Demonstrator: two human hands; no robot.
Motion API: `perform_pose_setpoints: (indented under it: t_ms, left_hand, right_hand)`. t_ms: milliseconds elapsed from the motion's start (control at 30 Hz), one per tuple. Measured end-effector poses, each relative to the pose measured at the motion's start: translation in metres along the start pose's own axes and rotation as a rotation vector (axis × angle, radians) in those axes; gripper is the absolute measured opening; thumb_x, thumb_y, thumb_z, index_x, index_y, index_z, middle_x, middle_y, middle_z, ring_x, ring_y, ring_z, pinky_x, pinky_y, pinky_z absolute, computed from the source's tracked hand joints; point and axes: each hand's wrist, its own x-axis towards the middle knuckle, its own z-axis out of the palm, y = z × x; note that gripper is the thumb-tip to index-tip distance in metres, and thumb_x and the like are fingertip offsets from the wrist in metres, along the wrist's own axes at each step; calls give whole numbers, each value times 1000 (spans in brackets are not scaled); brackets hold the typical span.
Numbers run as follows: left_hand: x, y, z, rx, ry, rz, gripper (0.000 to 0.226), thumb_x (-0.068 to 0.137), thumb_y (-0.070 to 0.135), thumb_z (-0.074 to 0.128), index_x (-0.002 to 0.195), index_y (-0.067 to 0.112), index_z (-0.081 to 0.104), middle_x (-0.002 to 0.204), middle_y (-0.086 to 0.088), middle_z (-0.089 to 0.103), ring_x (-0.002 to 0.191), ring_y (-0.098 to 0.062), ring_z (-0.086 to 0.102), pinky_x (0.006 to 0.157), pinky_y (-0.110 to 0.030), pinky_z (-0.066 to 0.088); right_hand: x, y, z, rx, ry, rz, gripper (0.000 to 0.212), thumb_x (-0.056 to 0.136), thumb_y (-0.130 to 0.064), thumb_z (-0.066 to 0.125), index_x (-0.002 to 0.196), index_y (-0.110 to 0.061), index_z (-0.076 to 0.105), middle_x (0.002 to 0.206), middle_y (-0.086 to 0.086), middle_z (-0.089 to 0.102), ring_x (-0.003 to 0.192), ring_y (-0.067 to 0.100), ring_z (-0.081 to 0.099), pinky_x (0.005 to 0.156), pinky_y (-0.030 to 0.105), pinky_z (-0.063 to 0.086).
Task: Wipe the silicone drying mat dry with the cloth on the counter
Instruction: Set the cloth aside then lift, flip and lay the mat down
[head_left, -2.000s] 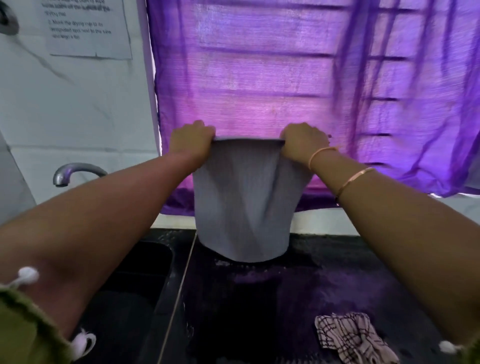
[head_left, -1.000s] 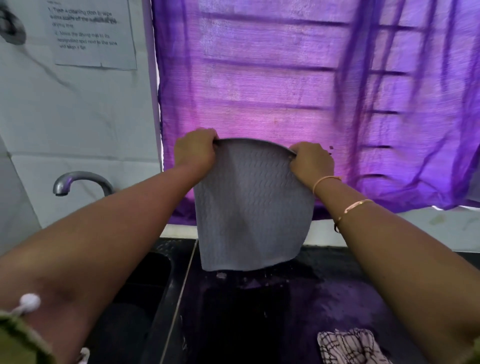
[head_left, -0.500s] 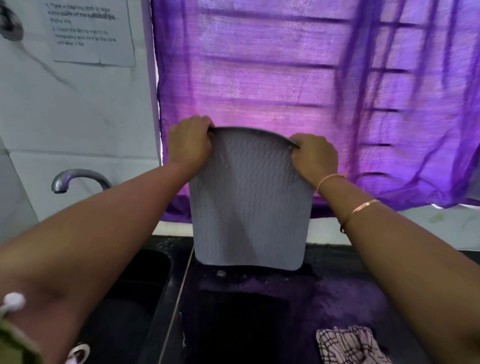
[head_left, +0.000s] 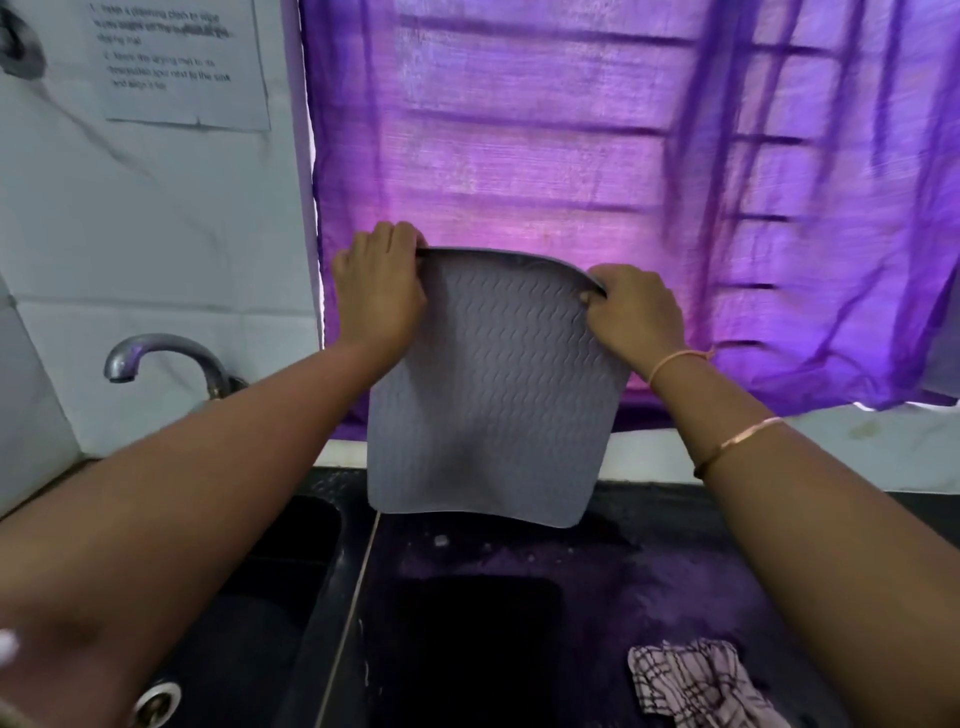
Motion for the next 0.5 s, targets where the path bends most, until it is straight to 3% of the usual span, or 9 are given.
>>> perform_pose_setpoints:
  t_ms: [67,267,500]
  left_hand:
    - [2,-3,-1,25,-57,-14,21,90,8,45,107,9,59,105,-15,59,99,-36,52,75,-42,35]
    - [8,-15,2,-87,-345,-118,22,90,11,50,109,12,62,114,-15,61,107,-36,54,79,-41,44]
    - [15,-18,-2,-189,-358,-173,21,86,3,51,100,10,65,110,-14,63,103,-32,56,81,-37,45]
  right_hand:
    - [0,-3,-1,8,-58,17,13,84,-15,52,72,-16,55,78,10,57,84,36,57,63,31,34]
    - [2,-6,7,-30,-149,73,18,87,-15,52,94,-17,68,101,15,66,95,35,58,71,33,40]
    - [-1,-9,8,-70,-80,84,24,84,-11,50,95,-19,70,101,14,67,95,36,59,68,31,38]
